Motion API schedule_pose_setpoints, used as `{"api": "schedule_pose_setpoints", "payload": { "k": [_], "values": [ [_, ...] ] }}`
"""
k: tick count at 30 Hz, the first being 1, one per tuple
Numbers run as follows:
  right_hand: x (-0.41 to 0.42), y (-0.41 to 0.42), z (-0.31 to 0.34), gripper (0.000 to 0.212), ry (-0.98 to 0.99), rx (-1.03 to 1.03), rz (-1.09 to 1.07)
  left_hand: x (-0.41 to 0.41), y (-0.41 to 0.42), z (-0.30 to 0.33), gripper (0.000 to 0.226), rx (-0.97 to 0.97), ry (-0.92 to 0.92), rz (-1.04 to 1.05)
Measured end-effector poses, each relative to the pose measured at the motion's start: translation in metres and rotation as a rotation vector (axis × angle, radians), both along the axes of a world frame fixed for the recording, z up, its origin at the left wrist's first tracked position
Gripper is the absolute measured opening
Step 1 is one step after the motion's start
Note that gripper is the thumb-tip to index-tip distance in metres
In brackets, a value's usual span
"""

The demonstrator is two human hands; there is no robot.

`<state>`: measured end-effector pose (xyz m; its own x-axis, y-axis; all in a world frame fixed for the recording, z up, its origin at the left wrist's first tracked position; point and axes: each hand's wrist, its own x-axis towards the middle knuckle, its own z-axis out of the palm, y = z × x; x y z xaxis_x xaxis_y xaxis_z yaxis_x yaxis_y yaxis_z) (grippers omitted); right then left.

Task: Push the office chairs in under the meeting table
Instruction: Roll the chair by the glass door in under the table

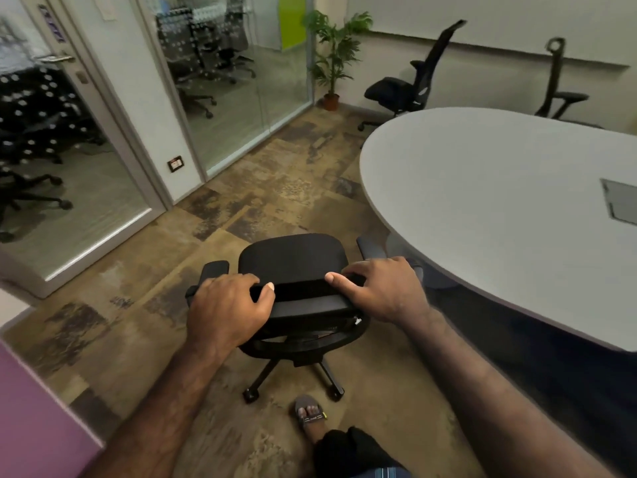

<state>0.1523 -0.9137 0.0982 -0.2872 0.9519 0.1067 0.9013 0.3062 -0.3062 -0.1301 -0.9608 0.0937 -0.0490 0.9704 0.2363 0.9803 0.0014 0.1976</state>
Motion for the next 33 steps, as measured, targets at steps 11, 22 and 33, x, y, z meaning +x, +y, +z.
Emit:
{"api": "schedule_pose_setpoints", "payload": {
  "k": [11, 22, 33],
  "values": [
    [0.054, -0.034, -0.002, 0.087, -0.001, 0.025, -0.213, 0.047, 0.035, -0.004, 0.059, -0.048, 0.013, -0.189],
    [0.107, -0.042, 0.002, 0.09, -0.043, 0.021, -0.426, 0.112, 0.088, -0.003, 0.056, -0.07, -0.002, -0.372],
    [0.174, -0.024, 0.005, 0.083, -0.014, 0.031, -0.587, 0.194, 0.137, -0.001, 0.057, -0.046, -0.013, -0.506]
  ]
}}
